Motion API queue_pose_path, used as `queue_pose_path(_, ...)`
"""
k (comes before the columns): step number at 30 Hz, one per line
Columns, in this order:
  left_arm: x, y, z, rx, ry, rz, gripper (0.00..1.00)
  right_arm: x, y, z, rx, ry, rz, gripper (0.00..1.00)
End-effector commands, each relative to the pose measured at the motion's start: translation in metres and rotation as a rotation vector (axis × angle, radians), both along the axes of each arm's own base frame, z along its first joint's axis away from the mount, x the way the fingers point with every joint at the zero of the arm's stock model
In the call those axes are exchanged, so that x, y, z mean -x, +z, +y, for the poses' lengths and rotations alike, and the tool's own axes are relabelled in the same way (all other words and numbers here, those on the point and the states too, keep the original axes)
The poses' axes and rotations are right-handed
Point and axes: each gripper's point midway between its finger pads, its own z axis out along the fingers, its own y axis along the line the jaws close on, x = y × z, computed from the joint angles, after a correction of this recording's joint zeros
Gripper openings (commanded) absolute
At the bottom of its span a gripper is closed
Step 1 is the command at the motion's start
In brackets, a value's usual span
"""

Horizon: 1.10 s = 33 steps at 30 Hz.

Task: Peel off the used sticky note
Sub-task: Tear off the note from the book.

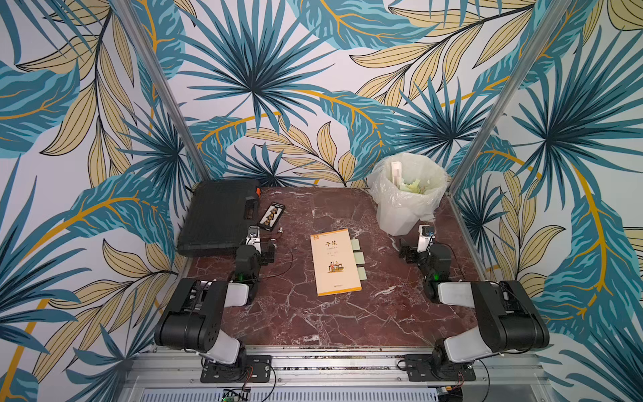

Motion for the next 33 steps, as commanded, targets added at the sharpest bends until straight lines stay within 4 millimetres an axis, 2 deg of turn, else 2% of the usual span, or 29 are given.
queue_pose_path(1, -0.008, 0.016, 0.001, 0.01, 0.002, -0.047, 1.0, 0.0, 0.0, 0.001, 0.007, 0.01, -0.004, 0.99)
queue_pose_path(11, -0.008, 0.016, 0.001, 0.009, 0.003, -0.047, 1.0, -0.001, -0.001, -0.002, 0.004, -0.007, 0.007, 1.0)
queue_pose_path(14, -0.008, 0.016, 0.001, 0.008, 0.001, -0.048, 1.0, 0.001, 0.004, -0.002, 0.007, -0.004, -0.023, 0.99)
queue_pose_path(16, -0.008, 0.024, -0.006, 0.0, -0.037, -0.06, 1.0, 0.012, 0.016, 0.0, 0.008, 0.006, -0.083, 0.99)
queue_pose_path(18, -0.004, 0.041, -0.009, -0.011, -0.028, -0.048, 1.0, 0.022, 0.026, -0.002, 0.008, -0.008, -0.11, 1.0)
queue_pose_path(21, 0.003, 0.069, -0.009, 0.021, 0.0, -0.034, 1.0, 0.036, 0.056, -0.005, -0.029, -0.035, -0.133, 0.99)
queue_pose_path(23, 0.013, 0.092, -0.008, 0.083, 0.027, -0.066, 1.0, 0.047, 0.076, -0.019, -0.143, -0.147, -0.166, 1.0)
queue_pose_path(24, 0.017, 0.097, -0.007, 0.126, 0.045, -0.066, 1.0, 0.051, 0.086, -0.022, -0.202, -0.173, -0.19, 0.99)
queue_pose_path(26, 0.024, 0.119, -0.007, 0.24, 0.07, -0.09, 1.0, 0.056, 0.095, -0.014, -0.275, -0.142, -0.174, 1.0)
queue_pose_path(27, 0.027, 0.124, -0.01, 0.304, 0.068, -0.077, 1.0, 0.055, 0.096, -0.006, -0.3, -0.102, -0.145, 1.0)
queue_pose_path(29, 0.032, 0.127, -0.016, 0.447, 0.075, -0.027, 1.0, 0.052, 0.1, 0.009, -0.368, -0.034, -0.097, 0.99)
queue_pose_path(30, 0.035, 0.122, -0.019, 0.52, 0.089, 0.015, 1.0, 0.05, 0.101, 0.021, -0.416, 0.019, -0.067, 0.99)
queue_pose_path(31, 0.035, 0.119, -0.029, 0.596, 0.053, 0.057, 1.0, 0.049, 0.099, 0.028, -0.498, 0.04, -0.042, 1.0)
queue_pose_path(33, 0.035, 0.113, -0.051, 0.709, -0.043, 0.124, 1.0, 0.051, 0.092, 0.03, -0.702, -0.001, -0.016, 1.0)
